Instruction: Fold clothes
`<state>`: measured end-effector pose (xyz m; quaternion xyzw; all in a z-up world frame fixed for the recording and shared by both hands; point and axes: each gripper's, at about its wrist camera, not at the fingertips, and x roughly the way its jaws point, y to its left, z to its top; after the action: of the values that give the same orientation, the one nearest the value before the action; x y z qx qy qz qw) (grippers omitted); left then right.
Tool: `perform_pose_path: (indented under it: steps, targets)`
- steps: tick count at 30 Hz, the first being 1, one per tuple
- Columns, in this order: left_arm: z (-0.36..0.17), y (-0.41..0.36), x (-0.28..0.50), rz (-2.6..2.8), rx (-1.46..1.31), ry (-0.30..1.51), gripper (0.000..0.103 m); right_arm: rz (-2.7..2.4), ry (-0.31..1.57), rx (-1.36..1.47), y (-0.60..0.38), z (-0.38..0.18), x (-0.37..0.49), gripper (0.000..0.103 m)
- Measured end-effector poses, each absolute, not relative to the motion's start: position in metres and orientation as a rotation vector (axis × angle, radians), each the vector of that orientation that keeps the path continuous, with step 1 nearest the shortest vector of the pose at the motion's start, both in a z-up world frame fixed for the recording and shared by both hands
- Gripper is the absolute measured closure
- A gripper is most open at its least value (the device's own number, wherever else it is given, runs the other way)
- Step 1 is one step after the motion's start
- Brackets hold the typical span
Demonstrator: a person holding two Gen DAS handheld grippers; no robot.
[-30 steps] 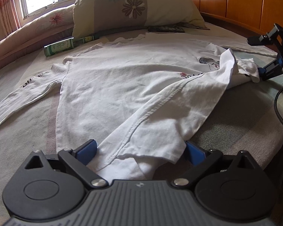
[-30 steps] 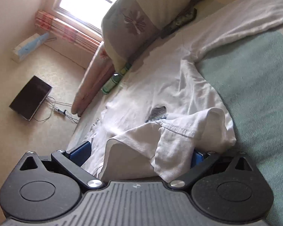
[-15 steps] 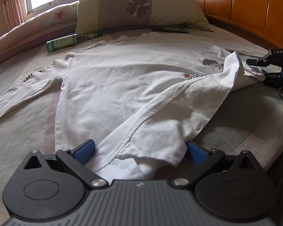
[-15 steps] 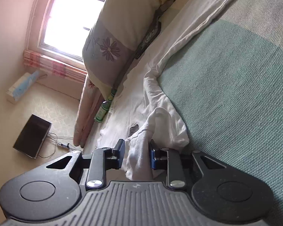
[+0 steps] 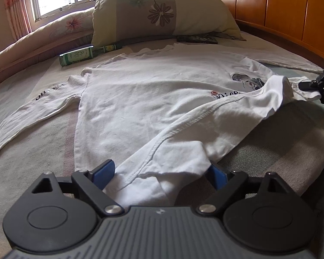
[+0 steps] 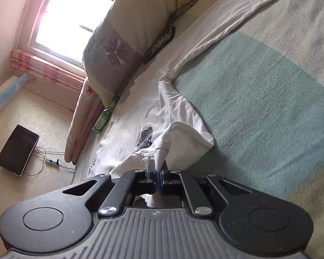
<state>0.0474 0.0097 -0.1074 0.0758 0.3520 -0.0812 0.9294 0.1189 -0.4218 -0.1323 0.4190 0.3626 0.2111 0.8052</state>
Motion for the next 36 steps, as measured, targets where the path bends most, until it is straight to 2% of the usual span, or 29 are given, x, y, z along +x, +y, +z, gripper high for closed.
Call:
perform_pose_path:
  steps: [7,14,19,24,27,30,36]
  targets:
    - [-0.088,0.021,0.029,-0.138,0.131,0.679,0.019,0.459,0.815,0.819,-0.431,-0.11,0.074,0.097]
    - [-0.082,0.024,0.013,-0.159,0.11,0.686,0.019,0.282,0.926,0.715,-0.451,-0.125,0.057,0.095]
    - [-0.086,0.029,0.006,-0.172,0.038,0.725,0.02,0.245,0.857,0.612,-0.449,-0.105,0.042,0.088]
    - [-0.086,0.028,-0.002,-0.178,-0.001,0.742,0.02,0.286,0.754,0.497,-0.417,-0.068,0.04,0.055]
    - [-0.082,0.032,-0.009,-0.182,-0.053,0.745,0.019,0.376,0.713,0.434,-0.385,-0.052,0.04,0.043]
    - [-0.078,0.043,-0.015,-0.191,-0.16,0.746,0.018,0.48,0.708,0.359,-0.345,-0.048,0.039,0.038]
    - [-0.088,0.075,-0.008,-0.177,-0.268,0.742,0.018,0.609,0.755,0.326,-0.287,-0.059,0.034,0.037]
